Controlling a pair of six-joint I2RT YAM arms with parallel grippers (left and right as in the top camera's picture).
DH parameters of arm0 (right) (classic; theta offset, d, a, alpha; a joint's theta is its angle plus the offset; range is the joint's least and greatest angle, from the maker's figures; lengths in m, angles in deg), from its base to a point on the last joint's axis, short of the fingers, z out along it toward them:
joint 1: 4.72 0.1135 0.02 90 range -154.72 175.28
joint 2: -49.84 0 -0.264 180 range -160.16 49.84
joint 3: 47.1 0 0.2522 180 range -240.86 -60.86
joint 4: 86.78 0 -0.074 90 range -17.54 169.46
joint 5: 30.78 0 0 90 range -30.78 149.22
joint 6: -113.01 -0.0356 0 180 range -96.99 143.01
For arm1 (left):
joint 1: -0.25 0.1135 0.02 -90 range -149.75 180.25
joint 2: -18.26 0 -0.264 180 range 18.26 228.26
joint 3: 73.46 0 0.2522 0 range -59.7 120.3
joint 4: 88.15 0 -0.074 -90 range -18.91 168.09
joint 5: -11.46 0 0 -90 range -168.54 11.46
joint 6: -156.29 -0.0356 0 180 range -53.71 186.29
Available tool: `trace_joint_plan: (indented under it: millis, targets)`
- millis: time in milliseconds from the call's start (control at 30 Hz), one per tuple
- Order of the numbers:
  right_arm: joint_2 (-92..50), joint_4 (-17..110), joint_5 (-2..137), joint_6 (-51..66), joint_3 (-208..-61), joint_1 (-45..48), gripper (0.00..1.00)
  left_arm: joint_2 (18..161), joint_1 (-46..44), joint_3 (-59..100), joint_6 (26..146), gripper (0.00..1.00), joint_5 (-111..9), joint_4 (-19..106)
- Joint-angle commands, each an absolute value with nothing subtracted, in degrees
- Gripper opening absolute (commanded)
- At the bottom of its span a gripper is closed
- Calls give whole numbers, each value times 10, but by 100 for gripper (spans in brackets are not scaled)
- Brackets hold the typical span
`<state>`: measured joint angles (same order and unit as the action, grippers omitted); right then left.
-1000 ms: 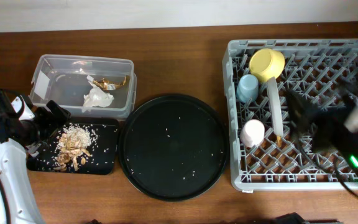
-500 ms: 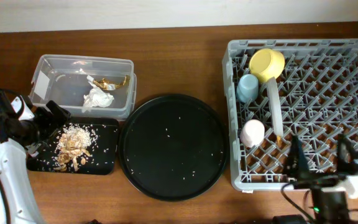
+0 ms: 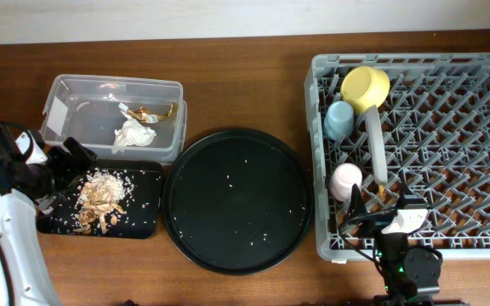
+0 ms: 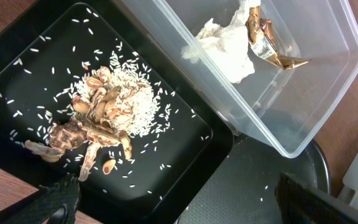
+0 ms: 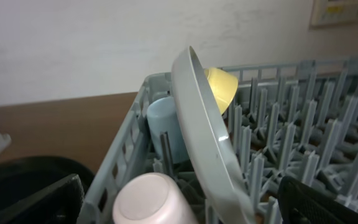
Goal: Sort waste into correct bins and load items into the dishwasher rack
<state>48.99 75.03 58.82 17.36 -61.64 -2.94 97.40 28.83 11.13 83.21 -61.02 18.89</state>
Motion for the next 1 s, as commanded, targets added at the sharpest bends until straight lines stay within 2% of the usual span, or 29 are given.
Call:
trace_joint_plan:
  millis: [0,800,967]
  targets:
    - [496,748,586,232,-612,-34,98,973,289,112,833,99,-610,188]
    - [495,748,585,221,-612,-33,98,969,285,112,833,99,-610,188]
    - [495,748,586,221,-612,-33,98,863,107,112,833,99,-610,188]
